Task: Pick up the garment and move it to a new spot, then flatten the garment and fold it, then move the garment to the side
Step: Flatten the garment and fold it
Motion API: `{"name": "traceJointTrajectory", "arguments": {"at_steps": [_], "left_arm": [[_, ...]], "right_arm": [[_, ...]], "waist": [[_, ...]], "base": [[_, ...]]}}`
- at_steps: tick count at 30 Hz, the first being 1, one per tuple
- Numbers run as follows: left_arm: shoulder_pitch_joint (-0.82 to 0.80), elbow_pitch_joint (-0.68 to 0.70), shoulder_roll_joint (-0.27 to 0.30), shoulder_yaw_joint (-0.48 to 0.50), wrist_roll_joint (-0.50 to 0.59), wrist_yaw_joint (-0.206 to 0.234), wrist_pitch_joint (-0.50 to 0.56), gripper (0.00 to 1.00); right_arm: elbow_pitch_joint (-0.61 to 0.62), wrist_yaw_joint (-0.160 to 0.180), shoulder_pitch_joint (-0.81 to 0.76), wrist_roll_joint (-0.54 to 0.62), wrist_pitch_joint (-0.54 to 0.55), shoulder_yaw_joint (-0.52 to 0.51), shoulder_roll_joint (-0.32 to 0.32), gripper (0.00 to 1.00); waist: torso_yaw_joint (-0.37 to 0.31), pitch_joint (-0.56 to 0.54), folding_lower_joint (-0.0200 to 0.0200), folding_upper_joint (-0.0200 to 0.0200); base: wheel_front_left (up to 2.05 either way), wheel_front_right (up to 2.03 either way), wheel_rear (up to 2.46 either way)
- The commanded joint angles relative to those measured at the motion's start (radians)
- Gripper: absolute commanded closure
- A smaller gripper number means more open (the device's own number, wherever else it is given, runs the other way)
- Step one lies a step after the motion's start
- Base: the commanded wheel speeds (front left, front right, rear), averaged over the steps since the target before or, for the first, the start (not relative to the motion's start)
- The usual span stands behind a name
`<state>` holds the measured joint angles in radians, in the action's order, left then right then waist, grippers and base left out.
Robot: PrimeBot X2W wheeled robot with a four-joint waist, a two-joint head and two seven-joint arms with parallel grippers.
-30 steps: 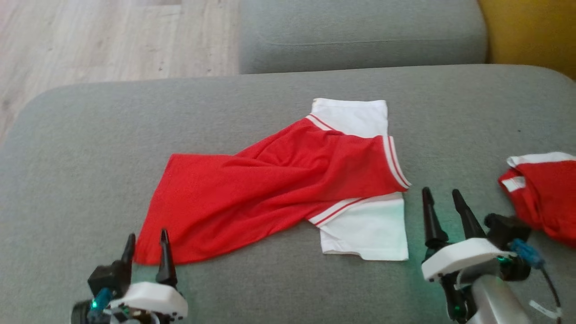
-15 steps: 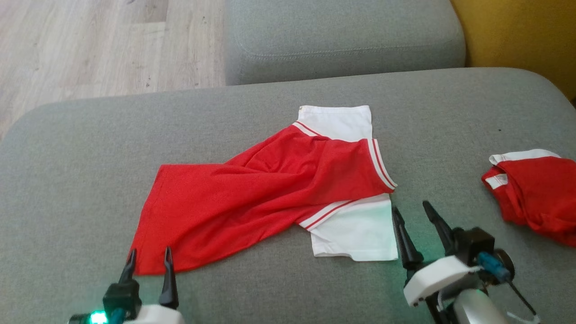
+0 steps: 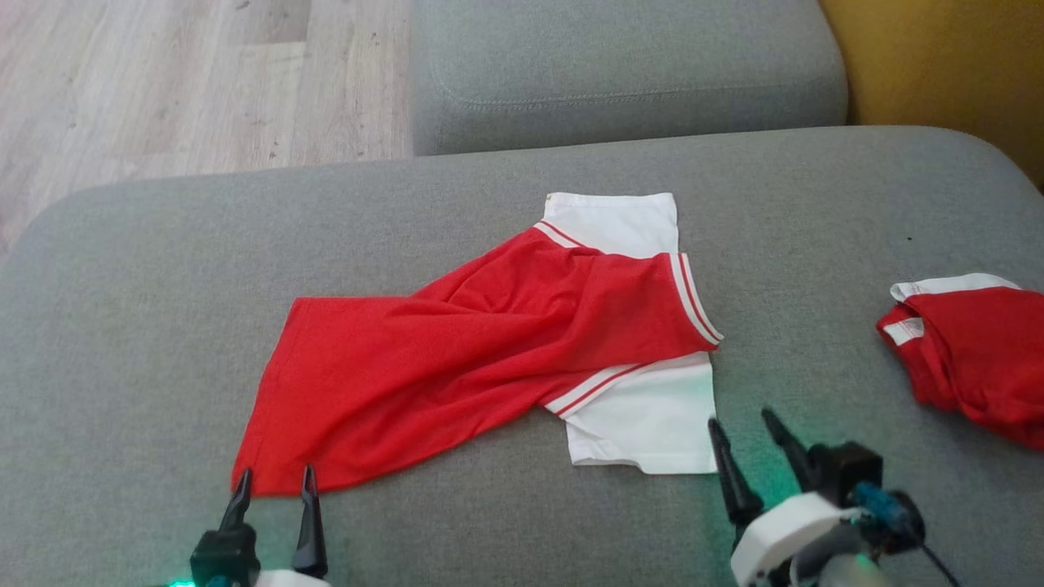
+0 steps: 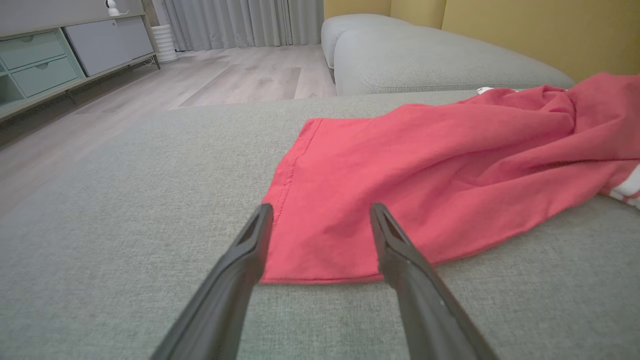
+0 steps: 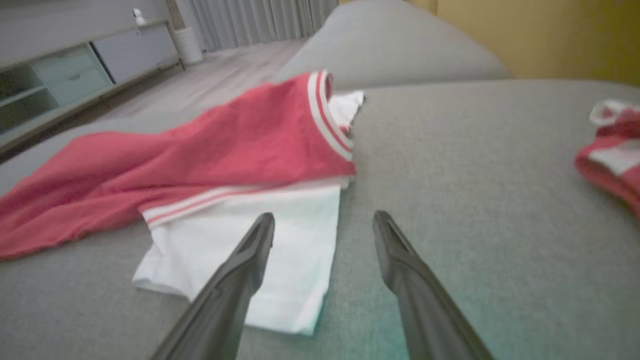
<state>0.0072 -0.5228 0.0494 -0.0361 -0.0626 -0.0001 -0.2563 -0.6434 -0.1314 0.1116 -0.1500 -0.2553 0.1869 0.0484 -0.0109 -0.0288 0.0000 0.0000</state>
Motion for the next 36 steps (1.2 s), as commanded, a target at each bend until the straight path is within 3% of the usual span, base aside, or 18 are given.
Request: {"name": "traceJointTrajectory", "arguments": {"at_steps": [1,19,21,28,36], "left_arm": [[-0.031,0.025,0.003,0.021,-0.005,0.0,-0.005,0.0],[-0.047,0.011,0.001,-0.018,-0.042,-0.001,-0.006,0.0],[-0.049,0.01,0.001,-0.018,-0.046,0.0,-0.006,0.0],[-0.053,0.009,0.001,-0.006,-0.077,0.005,-0.006,0.0],[-0.055,-0.005,0.001,0.02,-0.142,0.009,-0.006,0.0]], "right_arm": [[-0.002,0.001,0.041,-0.006,-0.006,0.033,0.002,0.0],[-0.318,0.001,0.117,-0.039,0.004,0.133,0.002,0.02],[-0.355,0.001,0.123,-0.045,0.006,0.139,0.002,1.0],[-0.402,0.001,0.159,-0.019,-0.005,0.045,0.003,1.0],[-0.237,0.001,0.103,0.036,-0.006,-0.1,0.049,1.0]], "waist": [[0.002,0.003,0.0,0.0],[0.054,0.034,0.0,0.0],[0.055,0.036,0.0,0.0],[0.042,0.043,0.0,0.0],[0.012,0.056,0.0,0.0]], "base": [[0.0,0.0,0.0],[0.0,0.0,0.0],[0.0,0.0,0.0],[0.0,0.0,0.0],[0.0,0.0,0.0]]}}
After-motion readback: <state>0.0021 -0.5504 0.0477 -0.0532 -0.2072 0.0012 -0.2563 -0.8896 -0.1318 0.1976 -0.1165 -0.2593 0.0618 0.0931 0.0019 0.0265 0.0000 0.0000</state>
